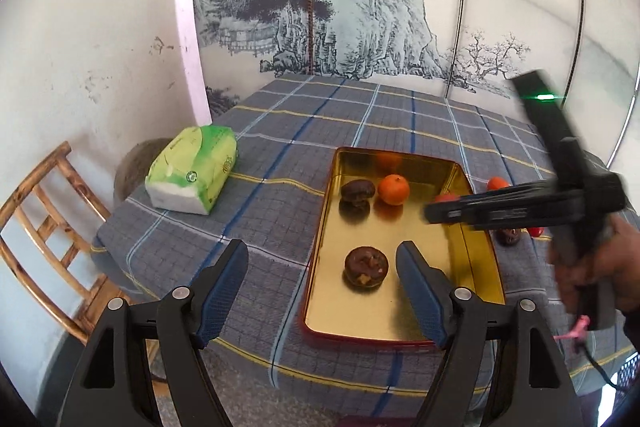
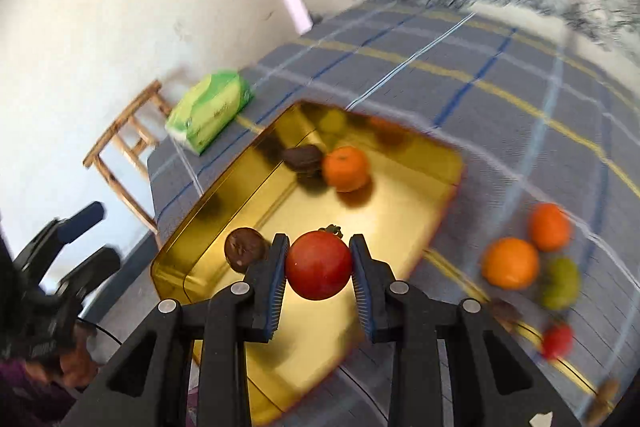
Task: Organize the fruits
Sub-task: 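Carry the red tomato into the tin and open the right gripper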
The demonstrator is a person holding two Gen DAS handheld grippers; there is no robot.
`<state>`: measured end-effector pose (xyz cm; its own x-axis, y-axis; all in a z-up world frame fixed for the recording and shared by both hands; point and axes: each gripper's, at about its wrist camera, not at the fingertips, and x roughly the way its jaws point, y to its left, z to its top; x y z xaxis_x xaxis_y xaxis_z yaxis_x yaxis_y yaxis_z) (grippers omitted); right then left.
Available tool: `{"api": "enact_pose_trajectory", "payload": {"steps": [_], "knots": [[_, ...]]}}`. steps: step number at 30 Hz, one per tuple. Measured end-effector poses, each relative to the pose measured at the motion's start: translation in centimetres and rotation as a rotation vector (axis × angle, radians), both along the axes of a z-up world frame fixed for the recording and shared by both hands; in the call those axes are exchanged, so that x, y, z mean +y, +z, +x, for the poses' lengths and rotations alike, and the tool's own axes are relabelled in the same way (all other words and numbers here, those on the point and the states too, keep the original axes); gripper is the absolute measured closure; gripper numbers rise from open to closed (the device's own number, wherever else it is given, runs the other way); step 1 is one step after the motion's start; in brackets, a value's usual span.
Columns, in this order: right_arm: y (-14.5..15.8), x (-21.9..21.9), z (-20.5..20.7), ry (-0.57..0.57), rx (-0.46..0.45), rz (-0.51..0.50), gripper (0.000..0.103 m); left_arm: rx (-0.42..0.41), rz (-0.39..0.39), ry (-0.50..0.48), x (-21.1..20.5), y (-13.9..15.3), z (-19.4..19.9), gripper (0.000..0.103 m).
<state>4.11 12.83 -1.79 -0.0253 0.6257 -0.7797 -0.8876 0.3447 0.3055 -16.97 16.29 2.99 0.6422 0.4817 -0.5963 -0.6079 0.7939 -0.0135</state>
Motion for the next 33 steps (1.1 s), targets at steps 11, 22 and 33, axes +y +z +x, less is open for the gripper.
{"api": "enact_pose_trajectory", "payload": {"steps": [11, 22, 33], "knots": [[-2.2, 6.3, -0.5, 0.035, -0.014, -0.151, 0.075, 0.034, 0.015, -0.024, -0.1, -0.5, 0.2, 0.022], [-3.4, 10.3, -1.8, 0.025, -0.05, -0.235, 0.075, 0.056, 0.082, -0.028, -0.5, -0.6, -0.3, 0.019], [-3.5, 11.1, -2.4, 0.018, -0.06, -0.22, 0.074, 0.059, 0.081, -0.031, -0.4, -0.7, -0.5, 0.016]]}}
